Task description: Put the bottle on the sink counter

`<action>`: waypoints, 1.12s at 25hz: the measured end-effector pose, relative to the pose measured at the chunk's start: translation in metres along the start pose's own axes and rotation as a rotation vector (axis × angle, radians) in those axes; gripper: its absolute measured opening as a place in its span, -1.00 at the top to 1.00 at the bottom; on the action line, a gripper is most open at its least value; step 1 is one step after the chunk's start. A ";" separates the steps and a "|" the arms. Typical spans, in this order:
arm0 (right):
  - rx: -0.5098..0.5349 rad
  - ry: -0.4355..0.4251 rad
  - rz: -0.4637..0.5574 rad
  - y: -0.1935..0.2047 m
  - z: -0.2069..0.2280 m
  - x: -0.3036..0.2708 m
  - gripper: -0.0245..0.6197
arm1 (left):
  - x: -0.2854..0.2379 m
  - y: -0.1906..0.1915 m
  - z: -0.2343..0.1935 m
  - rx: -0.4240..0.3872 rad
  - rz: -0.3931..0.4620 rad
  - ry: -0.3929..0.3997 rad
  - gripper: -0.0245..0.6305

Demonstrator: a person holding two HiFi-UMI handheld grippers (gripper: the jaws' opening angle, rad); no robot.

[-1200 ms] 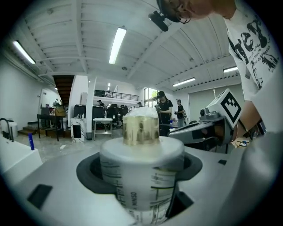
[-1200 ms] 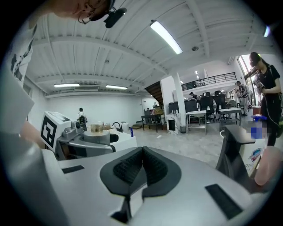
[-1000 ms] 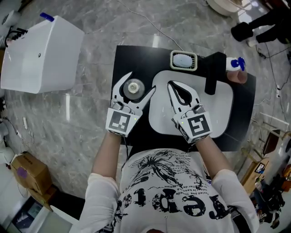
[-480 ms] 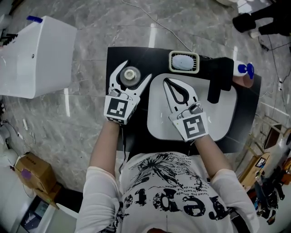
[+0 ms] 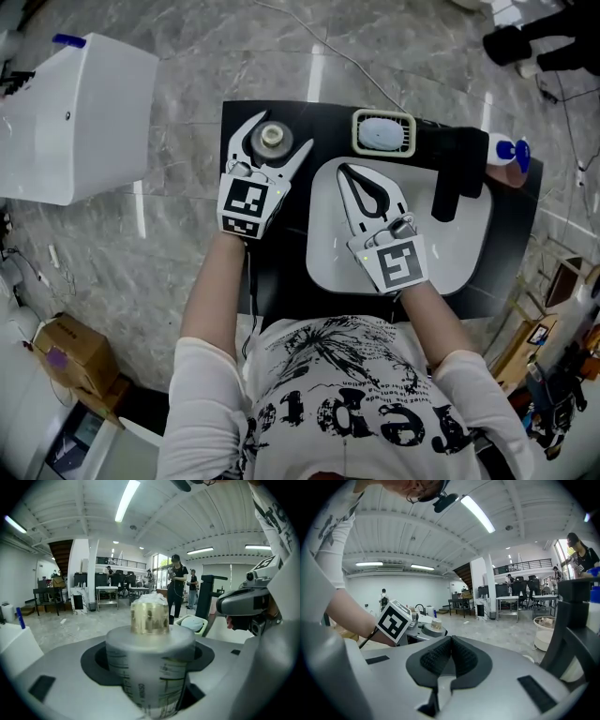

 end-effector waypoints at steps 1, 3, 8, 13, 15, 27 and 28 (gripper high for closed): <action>-0.007 0.002 -0.001 0.001 0.001 0.000 0.88 | -0.001 0.002 0.000 0.003 -0.016 0.001 -0.14; -0.014 0.010 -0.005 0.002 0.002 0.001 0.88 | -0.002 0.004 0.000 -0.004 -0.043 -0.004 -0.15; -0.018 0.016 -0.013 0.001 0.000 0.000 0.88 | -0.004 0.006 0.000 -0.015 -0.067 -0.005 -0.15; -0.005 0.032 -0.097 0.005 -0.001 0.006 0.88 | -0.003 0.004 -0.002 -0.014 -0.076 0.018 -0.15; -0.017 0.059 -0.111 0.004 -0.001 0.007 0.88 | -0.002 0.004 -0.002 -0.002 -0.092 0.038 -0.15; -0.009 0.198 -0.140 -0.010 -0.019 0.007 0.88 | 0.024 0.004 -0.002 -0.002 -0.116 0.088 -0.15; -0.010 0.208 -0.142 -0.010 -0.019 0.008 0.88 | 0.024 0.004 -0.001 0.009 -0.115 0.095 -0.15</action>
Point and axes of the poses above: the fingertips, and each gripper's own axes: x backward along the fingers, z to its right, y out of its underside, the point moved 6 cm from there along x, backward along the fingers, and after that the axes turned 13 degrees about z, right-handed, at the moved point
